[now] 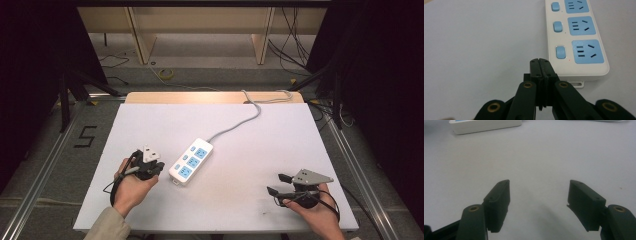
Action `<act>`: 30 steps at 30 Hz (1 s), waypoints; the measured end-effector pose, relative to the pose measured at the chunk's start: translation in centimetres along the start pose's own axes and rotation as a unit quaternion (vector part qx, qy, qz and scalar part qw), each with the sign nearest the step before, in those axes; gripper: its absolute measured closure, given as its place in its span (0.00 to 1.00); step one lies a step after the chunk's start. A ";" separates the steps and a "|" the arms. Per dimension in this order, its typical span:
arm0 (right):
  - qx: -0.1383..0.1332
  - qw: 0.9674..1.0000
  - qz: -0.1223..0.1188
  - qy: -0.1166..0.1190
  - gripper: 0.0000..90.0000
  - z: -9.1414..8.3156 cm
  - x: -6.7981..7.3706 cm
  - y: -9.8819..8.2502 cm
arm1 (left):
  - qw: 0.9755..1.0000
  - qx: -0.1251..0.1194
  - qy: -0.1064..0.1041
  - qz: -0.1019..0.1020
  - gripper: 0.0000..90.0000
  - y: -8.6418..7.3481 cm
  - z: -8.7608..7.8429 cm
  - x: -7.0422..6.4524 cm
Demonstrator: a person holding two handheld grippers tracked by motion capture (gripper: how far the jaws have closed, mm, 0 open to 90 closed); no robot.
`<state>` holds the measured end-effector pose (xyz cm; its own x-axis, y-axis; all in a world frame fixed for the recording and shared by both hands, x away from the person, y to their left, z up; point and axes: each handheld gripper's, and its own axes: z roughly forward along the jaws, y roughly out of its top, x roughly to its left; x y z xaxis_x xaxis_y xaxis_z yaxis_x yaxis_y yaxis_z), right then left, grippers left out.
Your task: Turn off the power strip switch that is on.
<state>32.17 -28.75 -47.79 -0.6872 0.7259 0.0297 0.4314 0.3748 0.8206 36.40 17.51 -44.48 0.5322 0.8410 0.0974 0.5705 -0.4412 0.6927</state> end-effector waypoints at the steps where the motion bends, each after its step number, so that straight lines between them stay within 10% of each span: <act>1: 0.000 1.000 0.000 0.000 0.39 0.0 0.0 0.0 | 1.000 0.002 -0.001 0.002 1.00 0.1 0.0 0.0; 30: -0.001 1.000 0.000 0.000 0.39 0.0 0.0 0.0 | 1.000 0.007 -0.004 0.006 1.00 1.4 0.4 -0.7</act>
<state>32.17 -28.78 -47.79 -0.6870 0.7261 0.0285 0.4297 0.3742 0.8218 37.09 16.17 -43.89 0.5442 0.8330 0.1002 0.5730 -0.4563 0.6808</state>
